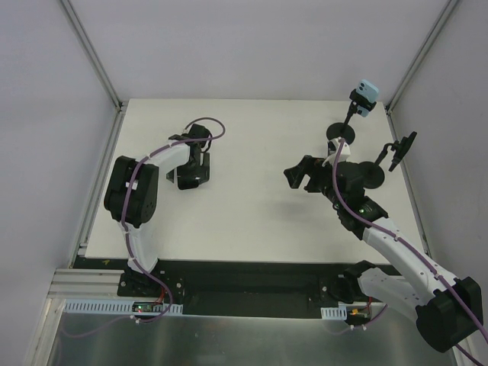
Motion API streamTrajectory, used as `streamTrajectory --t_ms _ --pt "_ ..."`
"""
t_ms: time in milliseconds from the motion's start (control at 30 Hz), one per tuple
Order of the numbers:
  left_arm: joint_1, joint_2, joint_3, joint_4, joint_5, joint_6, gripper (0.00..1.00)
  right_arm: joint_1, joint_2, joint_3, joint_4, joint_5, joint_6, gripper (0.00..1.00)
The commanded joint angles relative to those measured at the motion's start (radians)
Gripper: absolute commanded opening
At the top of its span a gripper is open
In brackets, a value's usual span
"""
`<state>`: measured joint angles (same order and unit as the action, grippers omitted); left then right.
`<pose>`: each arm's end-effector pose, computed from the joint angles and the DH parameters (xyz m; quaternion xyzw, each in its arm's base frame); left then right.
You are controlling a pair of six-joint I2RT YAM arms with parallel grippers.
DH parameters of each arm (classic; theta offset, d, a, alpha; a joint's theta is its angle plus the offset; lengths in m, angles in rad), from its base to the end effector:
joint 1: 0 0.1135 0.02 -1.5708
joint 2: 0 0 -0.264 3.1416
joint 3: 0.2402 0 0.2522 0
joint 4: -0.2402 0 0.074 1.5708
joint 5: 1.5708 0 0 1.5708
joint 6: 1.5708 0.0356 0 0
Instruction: Remove the phone from the phone stand
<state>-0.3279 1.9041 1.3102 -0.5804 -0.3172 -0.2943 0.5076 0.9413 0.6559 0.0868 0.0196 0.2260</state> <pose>0.3677 -0.1134 0.1762 -0.0148 0.9685 0.0879 0.2325 0.1961 0.1082 0.2939 -0.1024 0.7669 0.2201 0.5941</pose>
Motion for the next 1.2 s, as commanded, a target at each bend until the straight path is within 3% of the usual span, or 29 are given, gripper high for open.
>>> streamTrajectory --t_ms 0,1167 --pt "-0.003 0.015 -0.005 -0.012 -0.066 -0.006 0.99 0.006 -0.013 -0.002 0.057 0.014 -0.016 0.96" --pt "0.029 -0.054 -0.080 -0.012 -0.098 0.004 0.99 0.005 -0.016 -0.002 0.057 0.009 -0.013 0.96"
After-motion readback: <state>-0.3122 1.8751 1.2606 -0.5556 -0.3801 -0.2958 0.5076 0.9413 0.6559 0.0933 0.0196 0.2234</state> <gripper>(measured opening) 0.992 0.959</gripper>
